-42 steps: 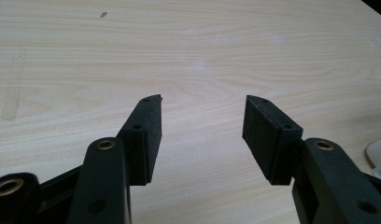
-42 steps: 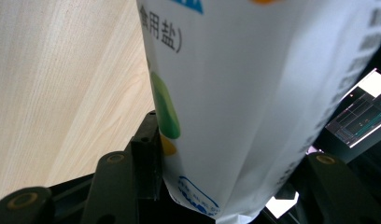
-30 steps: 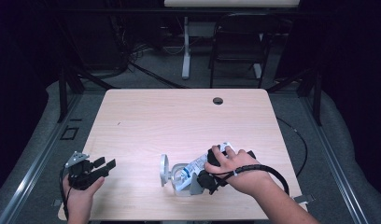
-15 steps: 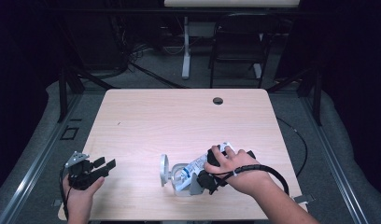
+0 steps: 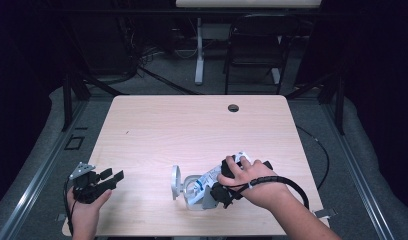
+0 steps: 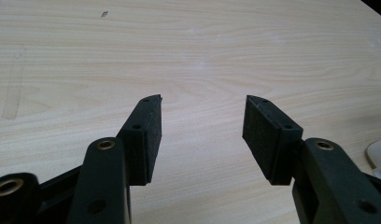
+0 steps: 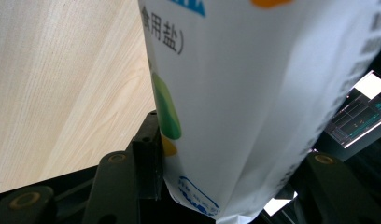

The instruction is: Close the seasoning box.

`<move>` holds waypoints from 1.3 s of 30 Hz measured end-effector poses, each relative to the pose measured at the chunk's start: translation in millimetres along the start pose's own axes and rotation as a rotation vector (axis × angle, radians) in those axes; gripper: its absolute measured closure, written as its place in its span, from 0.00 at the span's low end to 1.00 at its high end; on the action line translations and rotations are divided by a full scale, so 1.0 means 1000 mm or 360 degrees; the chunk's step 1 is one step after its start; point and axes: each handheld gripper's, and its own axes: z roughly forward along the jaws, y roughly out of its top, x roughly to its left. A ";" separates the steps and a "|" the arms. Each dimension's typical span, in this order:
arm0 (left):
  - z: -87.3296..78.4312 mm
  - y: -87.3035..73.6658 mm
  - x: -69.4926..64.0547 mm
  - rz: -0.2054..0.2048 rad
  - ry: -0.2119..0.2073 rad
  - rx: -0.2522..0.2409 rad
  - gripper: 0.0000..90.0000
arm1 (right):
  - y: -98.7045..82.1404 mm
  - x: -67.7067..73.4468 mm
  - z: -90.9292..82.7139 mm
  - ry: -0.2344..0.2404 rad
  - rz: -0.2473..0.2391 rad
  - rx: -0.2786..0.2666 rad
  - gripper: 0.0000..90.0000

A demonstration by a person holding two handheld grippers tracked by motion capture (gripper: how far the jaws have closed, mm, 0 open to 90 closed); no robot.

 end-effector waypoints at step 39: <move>0.000 0.000 0.000 0.0004 -0.0001 0.0003 0.53 | 0.002 0.000 0.001 -0.0016 -0.0009 -0.0001 0.56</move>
